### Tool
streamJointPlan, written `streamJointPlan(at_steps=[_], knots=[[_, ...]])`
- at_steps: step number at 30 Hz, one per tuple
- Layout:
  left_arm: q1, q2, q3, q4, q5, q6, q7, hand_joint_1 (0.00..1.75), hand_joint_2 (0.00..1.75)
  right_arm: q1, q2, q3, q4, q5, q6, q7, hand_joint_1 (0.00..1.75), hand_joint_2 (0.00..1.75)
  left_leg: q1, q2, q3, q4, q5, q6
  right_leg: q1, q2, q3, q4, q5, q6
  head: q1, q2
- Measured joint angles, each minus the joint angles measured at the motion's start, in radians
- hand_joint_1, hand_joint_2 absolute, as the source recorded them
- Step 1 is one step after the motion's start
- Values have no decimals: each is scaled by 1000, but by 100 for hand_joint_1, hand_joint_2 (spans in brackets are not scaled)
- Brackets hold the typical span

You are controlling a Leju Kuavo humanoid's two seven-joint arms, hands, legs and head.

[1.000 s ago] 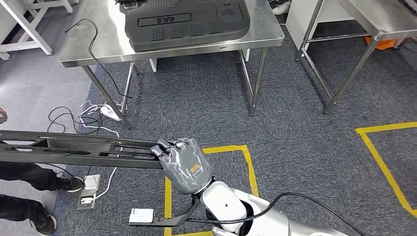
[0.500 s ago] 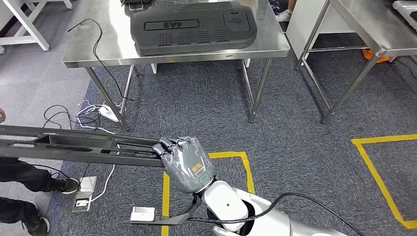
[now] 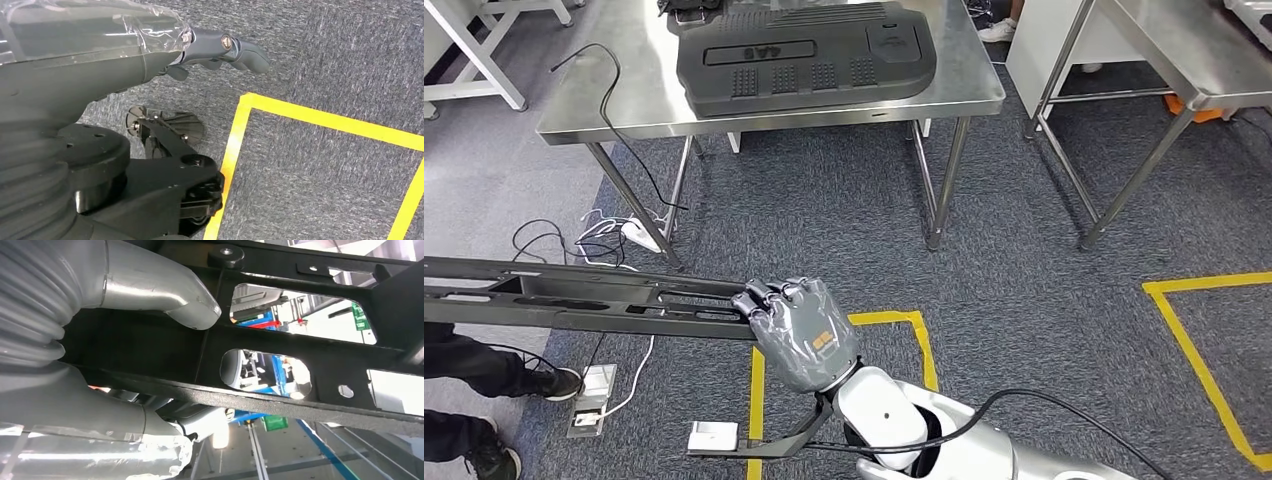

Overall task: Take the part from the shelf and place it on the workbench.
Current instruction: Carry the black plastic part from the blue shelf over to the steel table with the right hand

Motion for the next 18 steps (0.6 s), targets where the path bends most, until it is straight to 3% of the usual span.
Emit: streamJointPlan(at_steps=[2,4,6,9,11,13,14,15,16,18], knots=[[0,0,0,0,0,0,0,0,175,0,0,0,0,0,0,0,175,175,4,0,50,-111,66,1,-2,1,7,-1,-5,6,0,0],[-1,0,0,0,0,0,0,0,175,-1,0,0,0,0,0,0,175,175,1,-1,97,-216,101,3,-2,2,12,-3,-9,15,-2,0],[0,0,0,0,0,0,0,0,175,-1,0,0,0,0,0,0,175,175,-6,-2,106,-243,99,12,1,3,15,-10,-8,28,-2,0],[0,0,0,0,0,0,0,0,175,-1,0,0,0,1,0,0,175,175,-6,-1,111,-256,104,36,-1,2,16,-1,-21,45,1,0],[-1,0,0,0,0,0,0,0,175,-1,-1,0,0,2,-1,0,175,175,-6,2,114,-263,107,51,1,1,-18,75,-68,45,9,0],[-1,0,0,0,0,0,0,0,175,1,-2,0,0,2,-1,1,175,175,-14,3,115,-263,105,61,7,1,-86,212,-129,42,18,0],[0,0,0,0,0,-1,0,0,175,2,-3,0,0,2,-1,1,175,175,-19,3,115,-263,104,64,10,2,-112,261,-140,40,21,0],[1,0,0,0,0,-1,0,0,175,4,-4,0,0,2,-1,1,175,175,-24,2,116,-262,104,67,15,2,-122,277,-133,36,23,0],[1,0,0,0,0,-1,1,0,175,4,-4,0,0,2,-1,1,175,175,-28,2,119,-262,103,69,19,2,-108,246,-103,29,24,0],[1,0,0,0,0,-1,2,0,175,4,-5,0,0,2,-1,1,175,175,-34,0,124,-261,100,71,27,1,-44,108,-29,10,26,0]])
